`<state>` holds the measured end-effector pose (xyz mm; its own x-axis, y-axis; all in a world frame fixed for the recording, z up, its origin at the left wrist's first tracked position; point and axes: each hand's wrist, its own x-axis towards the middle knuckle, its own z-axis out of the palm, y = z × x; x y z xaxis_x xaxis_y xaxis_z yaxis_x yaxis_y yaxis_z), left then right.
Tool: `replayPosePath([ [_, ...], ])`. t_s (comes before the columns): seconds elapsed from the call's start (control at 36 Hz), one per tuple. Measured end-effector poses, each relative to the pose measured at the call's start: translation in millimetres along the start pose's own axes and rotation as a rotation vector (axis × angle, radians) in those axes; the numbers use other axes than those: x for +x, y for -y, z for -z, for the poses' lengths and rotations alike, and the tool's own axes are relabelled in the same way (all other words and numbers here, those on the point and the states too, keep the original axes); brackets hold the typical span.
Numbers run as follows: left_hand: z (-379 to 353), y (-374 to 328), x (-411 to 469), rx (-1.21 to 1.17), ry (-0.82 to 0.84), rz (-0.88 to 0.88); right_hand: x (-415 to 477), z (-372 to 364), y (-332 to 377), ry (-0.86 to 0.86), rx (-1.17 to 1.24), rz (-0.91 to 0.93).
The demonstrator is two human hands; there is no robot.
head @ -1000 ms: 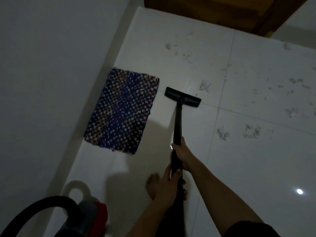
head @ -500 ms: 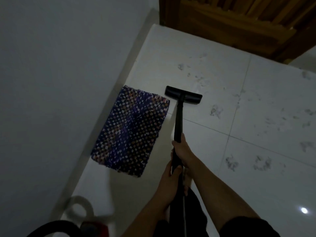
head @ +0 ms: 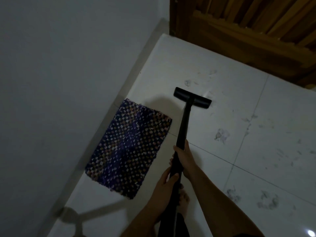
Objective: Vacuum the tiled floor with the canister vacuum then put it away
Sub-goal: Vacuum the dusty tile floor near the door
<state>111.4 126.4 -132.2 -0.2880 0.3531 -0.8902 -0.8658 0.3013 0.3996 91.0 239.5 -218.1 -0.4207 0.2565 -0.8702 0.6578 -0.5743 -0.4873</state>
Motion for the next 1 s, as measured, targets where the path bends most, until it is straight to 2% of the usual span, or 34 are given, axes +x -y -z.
replayPosePath([
  [0.14,-6,-16,20,-0.044,0.014,0.048,16,6,13,-0.002,0.102,-0.014],
  [0.36,-15,-44,40,0.114,0.039,0.126,31,11,39,-0.007,0.079,-0.008],
  [0.72,-30,-105,70,0.371,0.036,-0.064,70,4,99,-0.169,-0.066,0.064],
  [1.0,-42,-170,108,0.290,0.105,-0.056,109,3,164,-0.212,-0.047,0.104],
])
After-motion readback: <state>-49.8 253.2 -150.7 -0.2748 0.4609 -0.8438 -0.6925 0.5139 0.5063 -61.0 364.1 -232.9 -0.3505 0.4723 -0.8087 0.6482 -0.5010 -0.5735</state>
